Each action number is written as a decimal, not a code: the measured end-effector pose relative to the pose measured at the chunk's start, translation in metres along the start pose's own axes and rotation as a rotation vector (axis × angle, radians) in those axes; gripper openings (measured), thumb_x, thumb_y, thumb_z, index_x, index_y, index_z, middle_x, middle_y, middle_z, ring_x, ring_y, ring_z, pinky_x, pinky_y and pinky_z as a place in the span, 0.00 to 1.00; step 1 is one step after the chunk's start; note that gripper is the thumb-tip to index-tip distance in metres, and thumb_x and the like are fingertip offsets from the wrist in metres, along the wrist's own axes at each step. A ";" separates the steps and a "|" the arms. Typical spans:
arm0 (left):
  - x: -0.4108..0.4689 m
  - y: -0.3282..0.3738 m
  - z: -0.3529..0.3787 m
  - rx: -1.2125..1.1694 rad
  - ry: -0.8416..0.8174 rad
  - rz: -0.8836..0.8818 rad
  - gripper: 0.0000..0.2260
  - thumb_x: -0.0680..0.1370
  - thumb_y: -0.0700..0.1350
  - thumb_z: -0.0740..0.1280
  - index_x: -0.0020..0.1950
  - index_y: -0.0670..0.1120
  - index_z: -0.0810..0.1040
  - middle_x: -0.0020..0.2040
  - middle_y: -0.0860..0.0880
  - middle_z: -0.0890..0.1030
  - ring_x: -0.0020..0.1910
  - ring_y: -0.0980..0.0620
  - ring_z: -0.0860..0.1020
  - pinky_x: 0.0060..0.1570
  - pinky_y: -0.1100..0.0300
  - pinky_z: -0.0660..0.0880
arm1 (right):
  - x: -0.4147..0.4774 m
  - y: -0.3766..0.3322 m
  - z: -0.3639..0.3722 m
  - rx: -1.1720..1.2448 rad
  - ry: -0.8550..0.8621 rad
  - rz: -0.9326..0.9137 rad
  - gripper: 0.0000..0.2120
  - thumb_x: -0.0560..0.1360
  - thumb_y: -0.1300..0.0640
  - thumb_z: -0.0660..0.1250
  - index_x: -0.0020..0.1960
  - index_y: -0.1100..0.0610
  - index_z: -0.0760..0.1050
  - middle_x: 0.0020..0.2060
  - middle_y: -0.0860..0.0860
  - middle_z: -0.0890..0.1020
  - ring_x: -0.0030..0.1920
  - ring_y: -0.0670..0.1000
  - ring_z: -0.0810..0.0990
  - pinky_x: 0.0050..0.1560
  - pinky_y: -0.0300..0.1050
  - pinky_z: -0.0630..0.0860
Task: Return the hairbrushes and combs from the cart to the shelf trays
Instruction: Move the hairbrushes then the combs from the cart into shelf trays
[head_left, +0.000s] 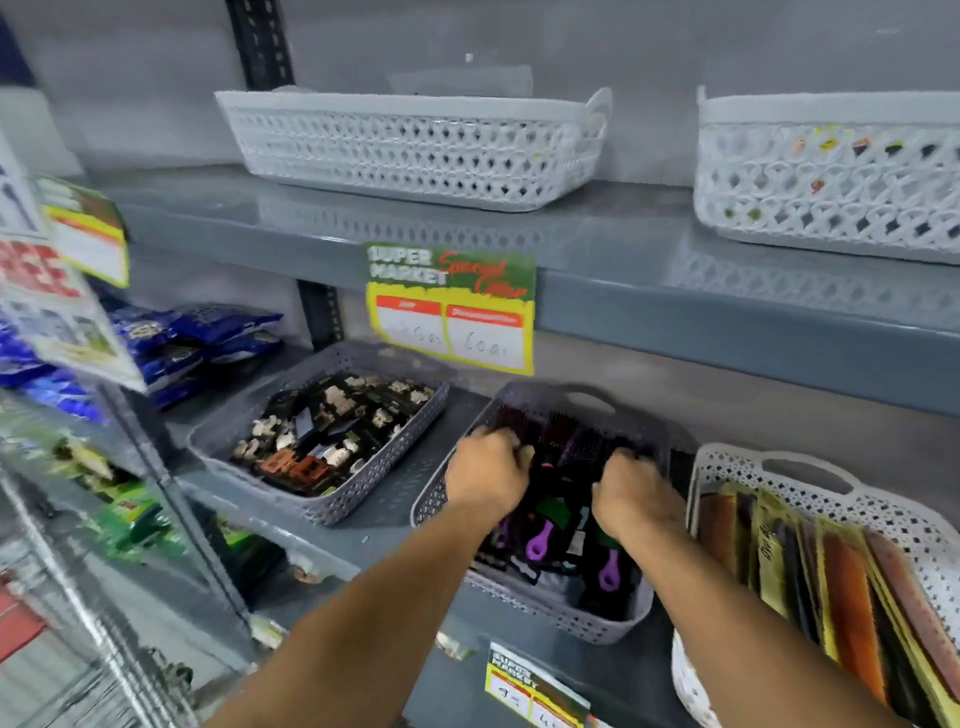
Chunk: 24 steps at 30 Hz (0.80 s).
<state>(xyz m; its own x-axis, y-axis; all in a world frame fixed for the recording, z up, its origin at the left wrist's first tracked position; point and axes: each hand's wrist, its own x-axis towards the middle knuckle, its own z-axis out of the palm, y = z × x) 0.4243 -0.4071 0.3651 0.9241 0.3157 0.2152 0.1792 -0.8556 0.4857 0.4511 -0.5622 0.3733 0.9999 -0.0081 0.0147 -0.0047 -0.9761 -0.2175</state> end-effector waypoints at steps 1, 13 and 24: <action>-0.001 -0.010 -0.009 0.091 0.062 0.058 0.13 0.77 0.53 0.62 0.48 0.45 0.82 0.49 0.40 0.80 0.49 0.36 0.78 0.45 0.49 0.76 | -0.001 -0.006 -0.004 -0.037 0.046 -0.035 0.16 0.75 0.59 0.64 0.63 0.59 0.71 0.59 0.59 0.77 0.57 0.62 0.78 0.46 0.53 0.75; -0.092 -0.229 -0.148 0.535 0.275 -0.169 0.24 0.78 0.47 0.56 0.74 0.45 0.65 0.76 0.37 0.62 0.75 0.36 0.58 0.73 0.42 0.55 | -0.071 -0.201 0.033 0.030 0.194 -0.781 0.19 0.77 0.51 0.60 0.67 0.55 0.69 0.70 0.54 0.70 0.71 0.58 0.64 0.67 0.58 0.65; -0.255 -0.411 -0.177 0.461 0.269 -0.679 0.24 0.83 0.49 0.48 0.78 0.46 0.50 0.79 0.40 0.48 0.78 0.41 0.45 0.75 0.47 0.45 | -0.199 -0.357 0.147 0.014 -0.161 -1.113 0.29 0.81 0.47 0.49 0.79 0.54 0.45 0.79 0.52 0.44 0.78 0.55 0.40 0.76 0.58 0.43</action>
<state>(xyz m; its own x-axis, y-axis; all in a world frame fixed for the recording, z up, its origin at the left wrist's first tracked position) 0.0549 -0.0631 0.2604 0.4660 0.8557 0.2248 0.8369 -0.5088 0.2019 0.2566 -0.1796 0.3041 0.4380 0.8952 0.0818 0.8908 -0.4201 -0.1731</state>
